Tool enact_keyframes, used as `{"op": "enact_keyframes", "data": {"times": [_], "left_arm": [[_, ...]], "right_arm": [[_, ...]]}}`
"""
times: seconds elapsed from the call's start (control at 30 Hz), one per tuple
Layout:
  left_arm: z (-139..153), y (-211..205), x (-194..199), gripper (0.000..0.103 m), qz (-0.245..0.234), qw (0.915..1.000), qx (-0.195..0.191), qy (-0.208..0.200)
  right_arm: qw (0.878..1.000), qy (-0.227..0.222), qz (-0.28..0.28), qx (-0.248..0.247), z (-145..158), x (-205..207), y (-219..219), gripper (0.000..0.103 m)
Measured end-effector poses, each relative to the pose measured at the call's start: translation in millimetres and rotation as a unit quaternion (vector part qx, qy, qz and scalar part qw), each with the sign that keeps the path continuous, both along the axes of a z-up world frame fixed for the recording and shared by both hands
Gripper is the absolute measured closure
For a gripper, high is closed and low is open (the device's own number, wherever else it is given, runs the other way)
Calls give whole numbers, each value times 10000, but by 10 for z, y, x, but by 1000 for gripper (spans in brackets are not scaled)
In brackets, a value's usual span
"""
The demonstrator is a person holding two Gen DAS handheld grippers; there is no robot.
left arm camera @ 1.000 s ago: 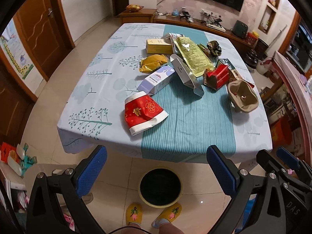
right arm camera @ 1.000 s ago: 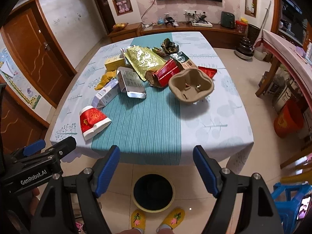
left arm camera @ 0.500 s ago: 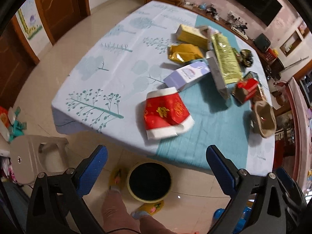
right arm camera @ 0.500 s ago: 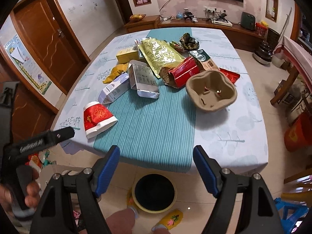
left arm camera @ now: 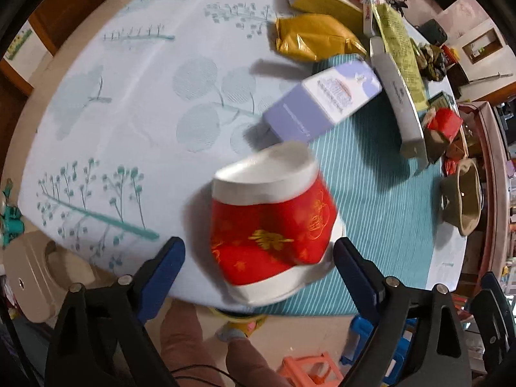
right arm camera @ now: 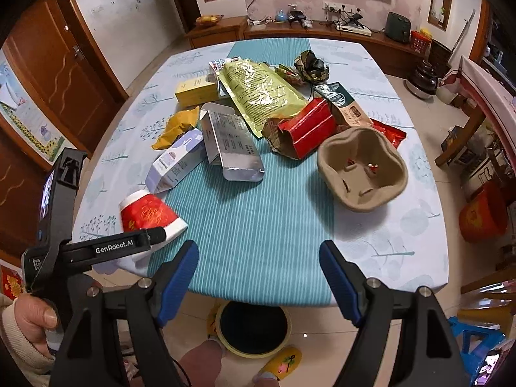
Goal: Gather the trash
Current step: 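Reach the left tool to the red-and-white paper cup and grasp it, then grasp the silver foil box with the right tool while the left tool holds the red cup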
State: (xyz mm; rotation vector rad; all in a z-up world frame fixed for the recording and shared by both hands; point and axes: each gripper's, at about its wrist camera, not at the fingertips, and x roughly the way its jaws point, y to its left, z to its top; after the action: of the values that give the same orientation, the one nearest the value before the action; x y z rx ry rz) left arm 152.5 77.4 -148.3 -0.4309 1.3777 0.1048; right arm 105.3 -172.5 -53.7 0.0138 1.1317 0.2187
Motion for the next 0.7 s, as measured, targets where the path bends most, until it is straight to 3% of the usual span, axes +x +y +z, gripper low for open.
{"op": "enact_keyframes", "data": {"times": [0.03,0.1,0.3,0.7], "left_arm": [[6,-19,13,19,-26,10000,8,16],[34,-58,67,34,-77,9999,70,0],[158,-24,188,55,-183,9991,-387,-51],[610,278,235,55,-585,9972,-60,-462]], "right_arm": [[10000,13,-16,-14,-15,38,22,25],[10000,14,-52,-71,-40,120,66,25],[9997,-31,9,-226,-102,487,242,25],[9878,-252,862,-1275,-475,1104,1050,25]]}}
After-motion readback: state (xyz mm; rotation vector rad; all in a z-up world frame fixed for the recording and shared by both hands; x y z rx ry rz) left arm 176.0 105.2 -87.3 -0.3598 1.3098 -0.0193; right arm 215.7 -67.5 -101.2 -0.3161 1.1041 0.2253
